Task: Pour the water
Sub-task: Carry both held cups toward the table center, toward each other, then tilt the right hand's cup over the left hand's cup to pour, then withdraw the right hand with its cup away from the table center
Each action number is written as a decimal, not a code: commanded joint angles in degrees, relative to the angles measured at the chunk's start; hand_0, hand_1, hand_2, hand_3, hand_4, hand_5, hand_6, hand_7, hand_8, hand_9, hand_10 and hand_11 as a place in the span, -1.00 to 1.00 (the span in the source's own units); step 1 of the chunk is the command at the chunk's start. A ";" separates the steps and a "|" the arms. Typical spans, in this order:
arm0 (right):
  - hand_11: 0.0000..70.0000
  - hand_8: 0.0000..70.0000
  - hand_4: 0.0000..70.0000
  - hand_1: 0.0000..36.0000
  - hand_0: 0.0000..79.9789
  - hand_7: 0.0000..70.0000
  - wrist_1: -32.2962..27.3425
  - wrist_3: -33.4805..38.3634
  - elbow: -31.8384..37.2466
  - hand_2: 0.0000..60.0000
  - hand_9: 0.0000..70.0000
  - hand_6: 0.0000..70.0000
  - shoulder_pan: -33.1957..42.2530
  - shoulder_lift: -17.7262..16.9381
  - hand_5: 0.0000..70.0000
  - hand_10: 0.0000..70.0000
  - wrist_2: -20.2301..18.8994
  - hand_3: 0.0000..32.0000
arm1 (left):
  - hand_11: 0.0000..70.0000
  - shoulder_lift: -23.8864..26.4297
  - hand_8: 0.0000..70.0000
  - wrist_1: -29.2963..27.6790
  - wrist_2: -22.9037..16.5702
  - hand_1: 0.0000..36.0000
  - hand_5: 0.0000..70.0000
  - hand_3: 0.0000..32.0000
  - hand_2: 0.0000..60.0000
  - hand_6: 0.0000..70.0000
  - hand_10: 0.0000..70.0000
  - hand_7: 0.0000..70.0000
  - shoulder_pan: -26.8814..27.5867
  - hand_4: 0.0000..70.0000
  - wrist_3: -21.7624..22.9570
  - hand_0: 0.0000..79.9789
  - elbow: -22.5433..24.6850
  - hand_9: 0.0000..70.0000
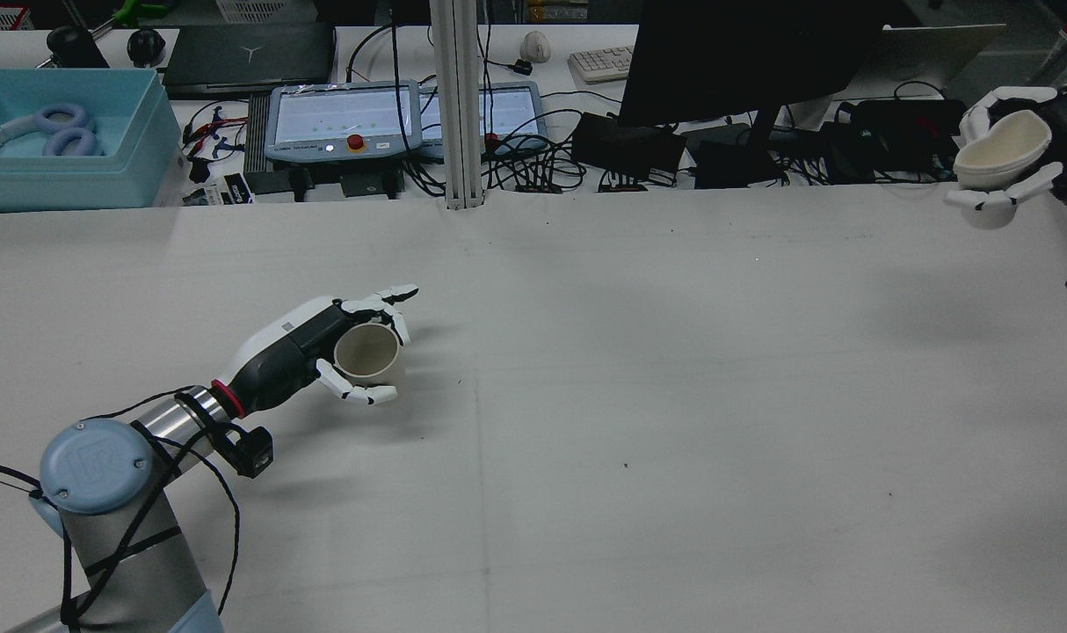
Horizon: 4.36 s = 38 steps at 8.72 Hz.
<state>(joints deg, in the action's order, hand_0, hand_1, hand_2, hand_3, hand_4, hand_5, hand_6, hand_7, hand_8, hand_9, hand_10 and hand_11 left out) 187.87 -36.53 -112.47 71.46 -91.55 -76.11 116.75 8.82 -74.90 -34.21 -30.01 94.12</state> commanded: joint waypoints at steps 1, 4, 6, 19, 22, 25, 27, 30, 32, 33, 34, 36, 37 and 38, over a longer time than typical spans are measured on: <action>0.72 0.30 0.46 0.99 1.00 0.69 5.83 -4.15 -0.38 0.21 0.68 0.56 2.56 5.31 0.87 0.18 -6.16 -1.00 | -0.74 14.16 -0.84 7.16 0.90 1.00 1.00 -1.00 1.00 -0.78 -0.87 -0.65 7.48 0.95 -5.40 0.80 -4.18 -0.97; 0.62 0.29 0.61 1.00 1.00 0.75 17.66 -10.37 -6.15 0.19 0.63 0.63 -3.58 12.08 0.97 0.10 -5.81 -1.00 | -0.74 23.68 -0.83 7.70 0.90 1.00 1.00 -1.00 1.00 -0.72 -0.86 -0.62 9.51 1.00 -5.33 0.78 -13.86 -0.97; 0.57 0.28 0.76 1.00 1.00 0.80 24.97 -15.48 -10.03 0.34 0.59 0.70 -7.36 14.99 1.00 0.06 -5.72 -1.00 | -0.73 25.89 -0.82 7.53 0.90 1.00 1.00 -1.00 1.00 -0.67 -0.86 -0.59 9.60 1.00 -5.41 0.81 -16.50 -0.96; 0.32 0.10 1.00 1.00 1.00 0.75 49.78 -40.99 -6.02 0.62 0.32 0.70 -27.14 27.56 1.00 -0.15 5.35 -1.00 | -0.73 31.42 -0.81 8.05 3.62 1.00 1.00 -1.00 1.00 -0.60 -0.85 -0.54 12.06 1.00 -5.41 0.83 -19.57 -0.95; 0.31 0.10 1.00 1.00 1.00 0.74 50.66 -40.99 -6.36 0.63 0.32 0.68 -32.15 28.88 1.00 -0.16 7.28 -1.00 | -0.72 33.80 -0.80 6.91 3.80 1.00 1.00 -1.00 1.00 -0.59 -0.85 -0.54 12.15 1.00 -5.50 0.79 -24.76 -0.95; 0.28 0.09 1.00 1.00 1.00 0.71 51.10 -40.90 -6.71 0.64 0.31 0.64 -33.75 29.24 1.00 -0.18 7.90 -1.00 | -0.68 33.90 -0.78 5.50 4.33 1.00 1.00 -1.00 1.00 -0.53 -0.82 -0.49 11.88 1.00 -5.50 0.79 -27.24 -0.94; 0.38 0.11 0.83 1.00 1.00 0.61 50.93 -34.97 -10.55 0.42 0.30 0.58 -32.18 28.36 1.00 -0.10 8.34 -1.00 | -0.69 33.46 -0.79 5.50 3.62 1.00 1.00 -1.00 1.00 -0.57 -0.82 -0.52 10.22 1.00 -4.71 0.65 -26.28 -0.95; 0.88 0.17 0.31 1.00 1.00 0.46 50.58 -24.92 -17.76 0.05 0.27 0.51 -21.31 25.99 0.77 0.29 8.61 -1.00 | -0.73 29.79 -0.81 11.80 0.55 1.00 1.00 -1.00 1.00 -0.63 -0.85 -0.57 7.58 1.00 -2.53 0.62 -15.85 -0.95; 1.00 0.19 0.13 0.86 1.00 0.43 49.36 -16.33 -19.98 0.12 0.35 0.48 -12.96 20.73 0.63 0.41 8.43 -1.00 | -0.74 26.00 -0.82 14.81 0.46 1.00 1.00 -1.00 1.00 -0.65 -0.86 -0.59 5.04 1.00 1.34 0.63 -11.70 -0.96; 1.00 0.22 0.00 0.77 1.00 0.40 44.04 -14.90 -19.98 0.12 0.42 0.44 -9.35 16.97 0.55 0.47 8.00 -1.00 | -0.75 22.77 -0.82 15.25 0.46 1.00 1.00 -1.00 1.00 -0.67 -0.87 -0.60 4.42 0.98 2.49 0.62 -9.07 -0.96; 1.00 0.28 -0.22 0.59 0.79 0.31 35.02 -13.93 -19.37 0.02 0.54 0.35 -5.92 12.06 0.38 0.56 6.25 -1.00 | -0.76 18.56 -0.83 15.26 0.46 1.00 1.00 -1.00 1.00 -0.71 -0.88 -0.63 4.32 0.92 2.67 0.61 -5.30 -0.97; 1.00 0.30 -0.20 0.48 0.65 0.33 21.10 -13.92 -14.74 -0.03 0.62 0.35 0.85 7.88 0.33 0.63 0.64 -1.00 | -0.76 10.30 -0.83 14.30 0.46 1.00 1.00 -1.00 1.00 -0.72 -0.87 -0.64 2.75 0.89 2.94 0.60 0.86 -0.97; 1.00 0.29 -0.21 0.44 0.63 0.32 20.35 -14.09 -12.36 -0.10 0.64 0.31 2.97 6.40 0.31 0.65 -2.00 -1.00 | -0.75 7.12 -0.83 13.68 0.46 1.00 1.00 -1.00 1.00 -0.73 -0.87 -0.64 1.35 0.88 5.20 0.59 1.84 -0.97; 1.00 0.29 -0.31 0.34 0.57 0.25 18.08 -14.62 -11.55 -0.26 0.63 0.21 4.99 2.21 0.22 0.63 -2.98 -1.00 | -0.75 3.96 -0.83 11.42 0.46 1.00 1.00 -1.00 1.00 -0.73 -0.87 -0.65 -0.49 0.87 6.70 0.58 2.20 -0.97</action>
<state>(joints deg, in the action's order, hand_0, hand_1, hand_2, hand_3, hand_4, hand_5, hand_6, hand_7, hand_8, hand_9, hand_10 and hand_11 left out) 212.30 -50.63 -127.63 71.14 -83.06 -74.92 128.12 23.15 -74.44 -31.54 -26.40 93.71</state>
